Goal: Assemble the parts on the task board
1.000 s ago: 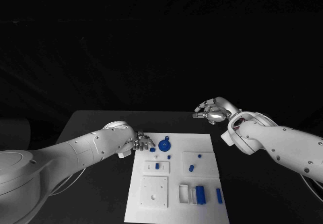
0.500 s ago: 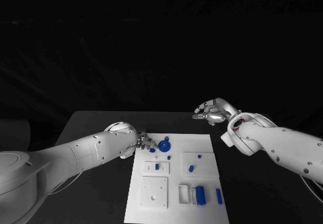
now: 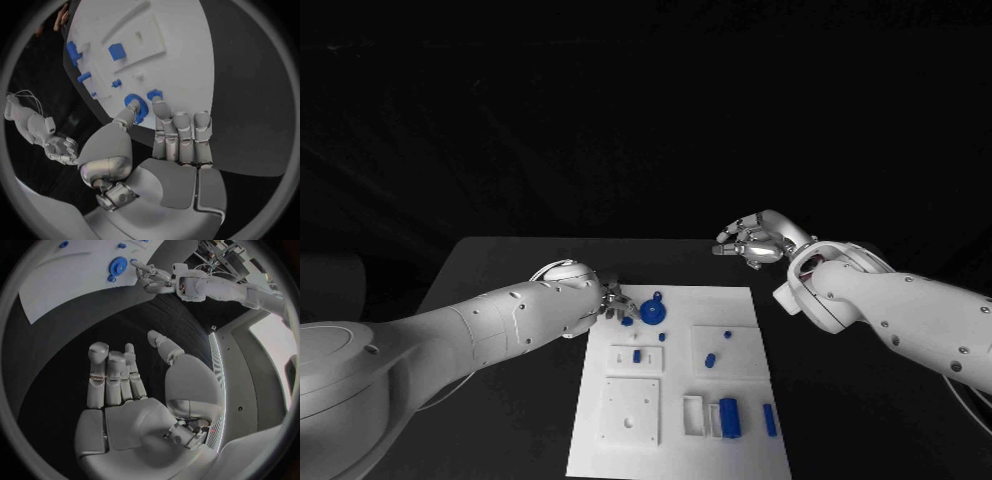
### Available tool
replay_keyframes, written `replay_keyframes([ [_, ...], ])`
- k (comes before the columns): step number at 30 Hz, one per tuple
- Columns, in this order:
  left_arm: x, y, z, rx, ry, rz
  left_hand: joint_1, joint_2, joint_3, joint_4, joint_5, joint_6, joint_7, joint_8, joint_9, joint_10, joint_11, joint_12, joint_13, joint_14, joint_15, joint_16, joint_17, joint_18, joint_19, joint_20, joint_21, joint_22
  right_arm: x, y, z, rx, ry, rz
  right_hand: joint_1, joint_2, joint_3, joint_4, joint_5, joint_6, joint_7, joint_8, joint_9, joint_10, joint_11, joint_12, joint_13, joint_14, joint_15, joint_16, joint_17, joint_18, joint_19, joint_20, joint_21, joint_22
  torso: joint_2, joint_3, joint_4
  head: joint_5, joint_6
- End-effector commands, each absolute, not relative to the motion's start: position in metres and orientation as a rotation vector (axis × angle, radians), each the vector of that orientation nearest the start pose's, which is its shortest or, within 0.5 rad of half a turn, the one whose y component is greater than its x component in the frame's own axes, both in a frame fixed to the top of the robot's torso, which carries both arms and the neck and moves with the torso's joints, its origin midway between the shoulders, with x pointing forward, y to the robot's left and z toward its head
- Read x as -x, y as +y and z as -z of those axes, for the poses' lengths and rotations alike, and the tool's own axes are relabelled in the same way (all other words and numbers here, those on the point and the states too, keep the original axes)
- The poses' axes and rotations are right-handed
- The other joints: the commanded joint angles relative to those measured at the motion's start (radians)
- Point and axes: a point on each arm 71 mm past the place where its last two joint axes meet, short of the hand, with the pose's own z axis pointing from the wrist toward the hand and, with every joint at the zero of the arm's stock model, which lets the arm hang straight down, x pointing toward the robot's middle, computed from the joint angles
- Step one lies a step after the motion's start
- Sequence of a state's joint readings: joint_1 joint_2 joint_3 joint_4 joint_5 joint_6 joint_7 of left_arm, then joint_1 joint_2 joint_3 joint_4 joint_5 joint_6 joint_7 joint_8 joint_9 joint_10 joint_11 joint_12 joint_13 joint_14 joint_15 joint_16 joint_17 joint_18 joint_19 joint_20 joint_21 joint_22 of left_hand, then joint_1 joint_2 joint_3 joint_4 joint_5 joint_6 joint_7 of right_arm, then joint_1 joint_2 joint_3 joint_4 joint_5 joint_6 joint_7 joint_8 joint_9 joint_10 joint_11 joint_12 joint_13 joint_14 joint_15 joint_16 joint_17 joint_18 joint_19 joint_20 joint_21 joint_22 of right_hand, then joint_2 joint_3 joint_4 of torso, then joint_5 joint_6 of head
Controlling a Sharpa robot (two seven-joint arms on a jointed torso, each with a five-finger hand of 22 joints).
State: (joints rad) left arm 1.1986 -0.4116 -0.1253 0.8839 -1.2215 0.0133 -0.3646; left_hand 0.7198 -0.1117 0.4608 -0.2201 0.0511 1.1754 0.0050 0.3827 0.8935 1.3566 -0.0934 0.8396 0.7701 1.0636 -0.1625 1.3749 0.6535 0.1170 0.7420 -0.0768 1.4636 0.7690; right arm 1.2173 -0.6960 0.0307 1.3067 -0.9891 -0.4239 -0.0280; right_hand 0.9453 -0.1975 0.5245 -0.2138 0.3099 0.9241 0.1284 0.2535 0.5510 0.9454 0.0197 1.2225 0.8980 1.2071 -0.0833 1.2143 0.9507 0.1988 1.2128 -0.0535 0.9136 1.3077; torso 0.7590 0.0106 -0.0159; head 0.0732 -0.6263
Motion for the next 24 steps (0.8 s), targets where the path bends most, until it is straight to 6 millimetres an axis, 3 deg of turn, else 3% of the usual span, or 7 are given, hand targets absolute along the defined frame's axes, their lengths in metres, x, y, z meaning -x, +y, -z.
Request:
replay_keyframes([
  [1,-0.5663,0.1772,0.2713,0.11,2.165,0.214,0.0,0.01,-0.002,-0.004,-0.002,0.007,-0.002,0.007,-0.002,0.008,0.001,0.006,0.002,0.01,0.0,0.007,0.001,0.016,0.008,-0.151,0.006,0.001,-0.5384,-0.1952,0.1623,-0.346,1.579,-0.861,-0.007,0.001,0.0,0.007,0.006,-0.002,0.008,-0.004,0.0,-0.005,0.004,0.005,-0.002,-0.003,-0.001,0.004,-0.001,0.063,-0.002,-0.008,-0.004,0.018,0.0,0.0,-0.0003,0.0,-0.001],
  [24,-0.5667,0.1785,0.2797,0.114,2.185,0.193,-0.01,0.016,-0.008,-0.003,-0.002,-0.006,0.003,0.002,-0.013,0.005,0.003,-0.001,0.0,0.007,-0.002,0.002,-0.001,0.017,0.007,-0.153,0.004,0.001,-0.5376,-0.1935,0.1621,-0.344,1.581,-0.865,-0.007,0.001,0.0,0.008,0.006,-0.002,0.008,-0.004,0.0,-0.005,0.004,0.006,-0.002,-0.003,-0.001,0.004,-0.001,0.063,-0.002,-0.008,-0.004,0.018,0.001,-0.0021,-0.0004,-0.002,-0.001],
])
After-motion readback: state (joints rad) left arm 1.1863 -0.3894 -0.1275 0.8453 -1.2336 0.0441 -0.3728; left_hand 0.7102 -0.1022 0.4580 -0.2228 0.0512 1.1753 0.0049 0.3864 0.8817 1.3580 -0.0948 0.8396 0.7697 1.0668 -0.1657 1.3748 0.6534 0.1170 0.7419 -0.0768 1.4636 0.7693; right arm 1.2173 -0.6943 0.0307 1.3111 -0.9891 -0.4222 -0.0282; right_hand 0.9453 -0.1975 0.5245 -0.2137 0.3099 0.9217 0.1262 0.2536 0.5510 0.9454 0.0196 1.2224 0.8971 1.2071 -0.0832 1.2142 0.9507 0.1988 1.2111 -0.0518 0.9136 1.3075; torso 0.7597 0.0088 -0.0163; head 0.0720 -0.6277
